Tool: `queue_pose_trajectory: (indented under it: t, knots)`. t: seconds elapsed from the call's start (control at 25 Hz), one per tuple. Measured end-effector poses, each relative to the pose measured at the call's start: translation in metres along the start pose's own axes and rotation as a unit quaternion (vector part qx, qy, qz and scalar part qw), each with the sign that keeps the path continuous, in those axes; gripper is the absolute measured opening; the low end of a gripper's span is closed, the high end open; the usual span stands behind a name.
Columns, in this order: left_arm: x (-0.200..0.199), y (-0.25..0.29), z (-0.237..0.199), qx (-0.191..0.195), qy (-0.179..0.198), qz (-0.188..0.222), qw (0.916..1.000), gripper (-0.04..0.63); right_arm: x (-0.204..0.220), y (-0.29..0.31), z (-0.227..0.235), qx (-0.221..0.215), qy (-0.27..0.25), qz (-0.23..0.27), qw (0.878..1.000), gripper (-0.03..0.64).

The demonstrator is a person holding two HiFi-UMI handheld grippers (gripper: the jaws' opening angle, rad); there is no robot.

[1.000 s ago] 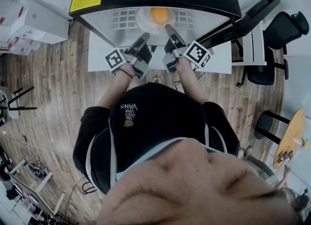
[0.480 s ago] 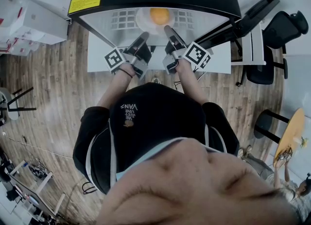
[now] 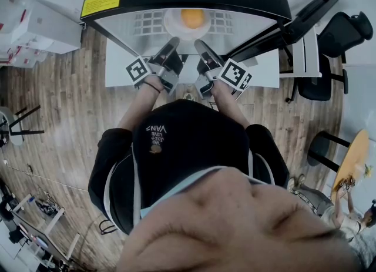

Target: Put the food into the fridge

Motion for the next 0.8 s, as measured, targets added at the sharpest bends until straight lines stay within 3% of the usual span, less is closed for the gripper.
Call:
queue_pose_trajectory:
  t: [0.2,0.8]
  knots:
    - [-0.002,0.001,-0.001,-0.002,0.001,0.002,1.0,0.025,0.007,0.0,-0.002,-0.006,-0.003,-0.005,1.0,0.04]
    - [-0.003,0.003,-0.003,0.0,0.007,0.003,1.0,0.025,-0.002,0.008,-0.001,-0.008,-0.009,0.001,1.0,0.015]
Point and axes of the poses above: the fingertips, and each gripper's own axes: y forward along the fingers, z to its right, x out of its underside, the point moved 5 cm from there along -y, backward along the fingers, and after that the axes turned 14 degrees about y, right-handed, at the moved point
